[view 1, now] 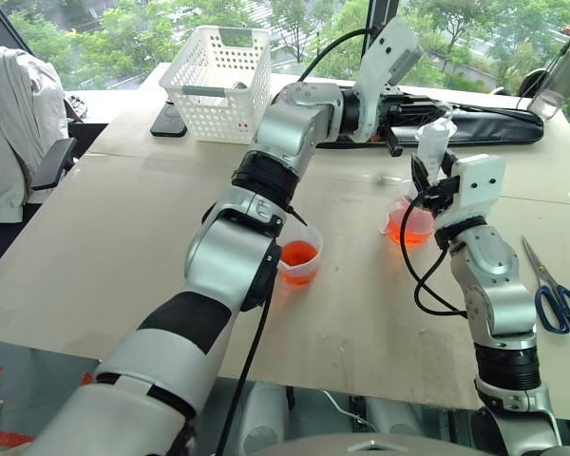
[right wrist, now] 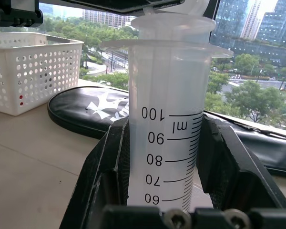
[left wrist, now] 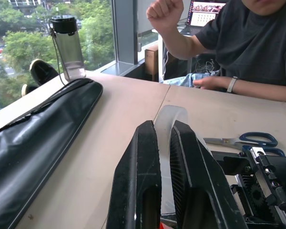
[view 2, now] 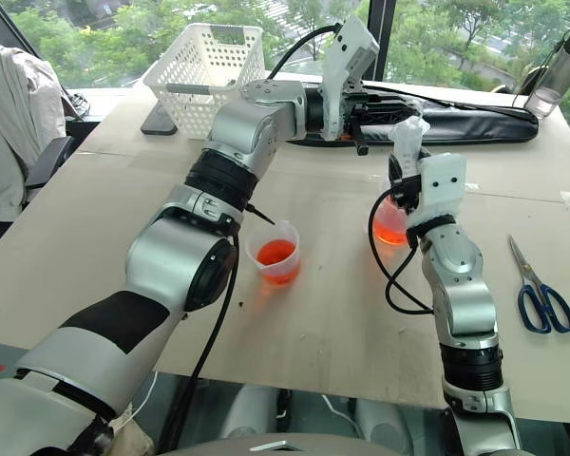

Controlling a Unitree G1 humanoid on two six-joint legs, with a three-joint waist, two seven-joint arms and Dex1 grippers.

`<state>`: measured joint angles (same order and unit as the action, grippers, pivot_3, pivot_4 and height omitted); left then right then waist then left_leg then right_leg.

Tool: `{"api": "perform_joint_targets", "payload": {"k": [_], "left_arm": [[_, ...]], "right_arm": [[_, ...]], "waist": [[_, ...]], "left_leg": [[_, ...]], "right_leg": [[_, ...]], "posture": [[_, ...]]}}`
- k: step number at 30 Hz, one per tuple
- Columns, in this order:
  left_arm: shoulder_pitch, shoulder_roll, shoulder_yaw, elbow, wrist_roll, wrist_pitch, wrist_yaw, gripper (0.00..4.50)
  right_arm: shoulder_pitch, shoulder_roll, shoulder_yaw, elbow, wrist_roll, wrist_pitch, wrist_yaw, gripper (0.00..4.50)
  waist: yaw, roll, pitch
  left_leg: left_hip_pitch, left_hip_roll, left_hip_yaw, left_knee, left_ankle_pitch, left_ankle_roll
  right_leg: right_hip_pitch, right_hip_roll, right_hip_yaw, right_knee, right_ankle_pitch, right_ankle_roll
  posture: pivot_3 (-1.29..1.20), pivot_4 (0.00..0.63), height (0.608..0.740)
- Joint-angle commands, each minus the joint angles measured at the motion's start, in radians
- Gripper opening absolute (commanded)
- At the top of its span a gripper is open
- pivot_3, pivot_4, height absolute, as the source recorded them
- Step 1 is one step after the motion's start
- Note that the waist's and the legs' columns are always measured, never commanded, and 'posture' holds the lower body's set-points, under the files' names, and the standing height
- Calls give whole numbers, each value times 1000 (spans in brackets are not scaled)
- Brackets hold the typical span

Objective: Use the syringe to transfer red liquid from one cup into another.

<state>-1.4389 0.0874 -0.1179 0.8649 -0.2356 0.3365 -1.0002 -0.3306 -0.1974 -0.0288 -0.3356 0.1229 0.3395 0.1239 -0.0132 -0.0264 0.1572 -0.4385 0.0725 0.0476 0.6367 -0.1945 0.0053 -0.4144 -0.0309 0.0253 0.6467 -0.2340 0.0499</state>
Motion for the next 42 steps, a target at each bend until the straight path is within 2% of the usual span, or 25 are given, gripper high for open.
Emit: {"api": "perform_joint_targets", "payload": {"k": [1, 42], "left_arm": [[-68, -3, 48, -44, -14, -52, 8, 0], [-52, 0, 59, -41, -8, -49, -2, 0]], "right_arm": [[24, 2, 22, -27, 2, 25, 18, 1515], [28, 15, 8, -37, 5, 30, 13, 1513]], "waist": [[0, 0, 0], [0, 0, 0]], "left_leg": [[0, 0, 0, 0, 0, 0], [0, 0, 0, 1, 0, 0]], "right_leg": [[0, 0, 0, 0, 0, 0], [0, 0, 0, 1, 0, 0]], "posture": [[0, 150, 724], [0, 150, 724]]}}
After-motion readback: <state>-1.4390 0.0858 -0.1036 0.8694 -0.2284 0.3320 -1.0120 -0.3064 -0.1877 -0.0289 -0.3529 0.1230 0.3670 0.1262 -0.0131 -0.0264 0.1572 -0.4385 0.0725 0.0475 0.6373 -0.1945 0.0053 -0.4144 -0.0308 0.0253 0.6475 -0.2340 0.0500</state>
